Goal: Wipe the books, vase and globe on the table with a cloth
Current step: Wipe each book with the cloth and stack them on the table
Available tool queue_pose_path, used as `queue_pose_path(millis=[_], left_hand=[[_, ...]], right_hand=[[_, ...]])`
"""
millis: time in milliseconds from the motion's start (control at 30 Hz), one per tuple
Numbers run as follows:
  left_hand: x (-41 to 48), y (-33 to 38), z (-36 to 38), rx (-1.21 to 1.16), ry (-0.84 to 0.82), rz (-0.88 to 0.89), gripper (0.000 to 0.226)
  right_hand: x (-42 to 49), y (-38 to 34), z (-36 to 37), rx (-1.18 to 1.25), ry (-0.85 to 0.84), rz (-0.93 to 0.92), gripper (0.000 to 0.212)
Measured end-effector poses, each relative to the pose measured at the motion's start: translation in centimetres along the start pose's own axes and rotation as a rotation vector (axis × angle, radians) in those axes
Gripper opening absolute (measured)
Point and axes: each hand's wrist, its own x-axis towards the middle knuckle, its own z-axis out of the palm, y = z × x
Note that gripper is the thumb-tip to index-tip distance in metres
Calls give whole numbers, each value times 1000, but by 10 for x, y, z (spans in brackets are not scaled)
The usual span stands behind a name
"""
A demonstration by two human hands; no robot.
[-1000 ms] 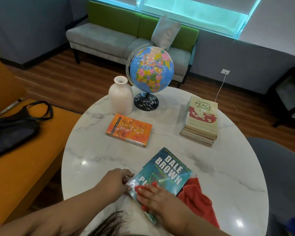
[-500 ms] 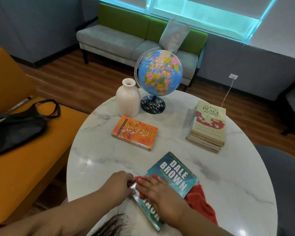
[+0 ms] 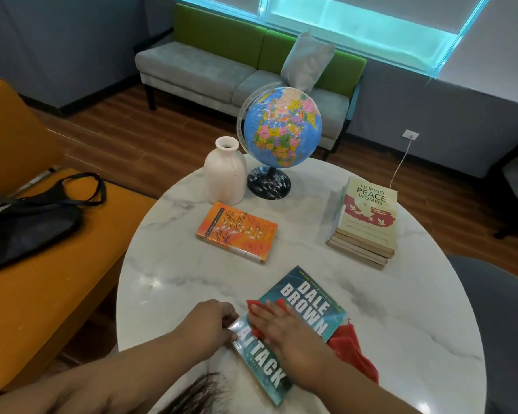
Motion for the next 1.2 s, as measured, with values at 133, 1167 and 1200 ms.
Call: queue_pose_path(millis=[133, 1167, 1200], left_hand=[[0, -1, 2, -19, -15, -19, 24], [-6, 38, 2, 115, -149, -154, 45], [-9, 39, 2, 60, -139, -145, 43]], right_hand=[[0, 40, -3, 105, -32, 286, 57], [-50, 18, 27, 148, 128, 279, 77], [-51, 28, 20, 159, 204, 392, 73]])
